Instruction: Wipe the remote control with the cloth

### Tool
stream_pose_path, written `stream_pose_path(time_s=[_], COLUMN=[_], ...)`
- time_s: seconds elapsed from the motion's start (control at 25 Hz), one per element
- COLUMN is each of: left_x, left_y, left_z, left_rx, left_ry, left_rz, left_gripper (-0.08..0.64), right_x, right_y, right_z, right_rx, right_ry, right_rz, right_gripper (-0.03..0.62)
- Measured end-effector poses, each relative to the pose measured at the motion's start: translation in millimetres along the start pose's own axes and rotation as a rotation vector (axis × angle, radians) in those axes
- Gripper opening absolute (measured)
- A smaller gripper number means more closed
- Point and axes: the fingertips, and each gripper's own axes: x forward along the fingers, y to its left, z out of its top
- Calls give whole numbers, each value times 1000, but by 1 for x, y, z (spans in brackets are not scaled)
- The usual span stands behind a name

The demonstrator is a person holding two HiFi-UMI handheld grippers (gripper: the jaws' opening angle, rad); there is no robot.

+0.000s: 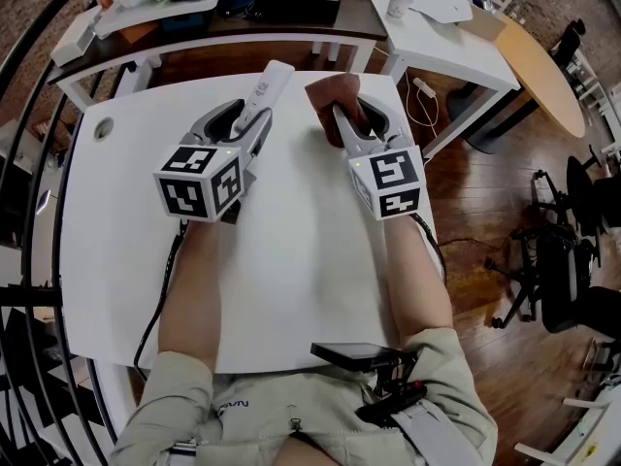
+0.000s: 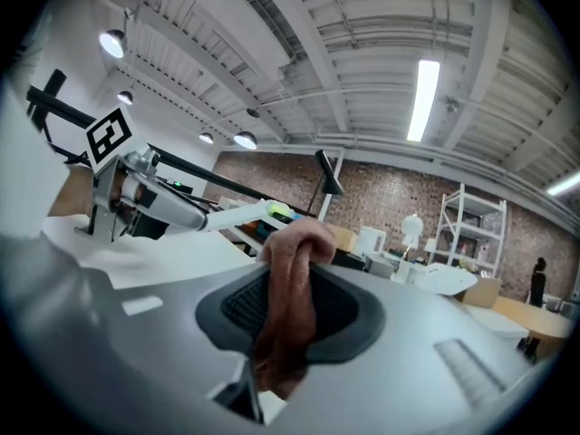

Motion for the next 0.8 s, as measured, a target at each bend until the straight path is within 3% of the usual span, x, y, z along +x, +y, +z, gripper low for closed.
stream_pose_path(time_s=[0.32,0.8], left_x=[6,13], left_y=[12,19], left_z=[-20,-50], left_rx=[10,93], left_ry=[89,244], left_rz=[49,112], left_gripper=[208,207], right_x=[8,15], right_y=[5,17], right_z=[-22,-50], right_rx=[4,-10], right_ry=[94,214], right_rz=[23,84], right_gripper=[94,95])
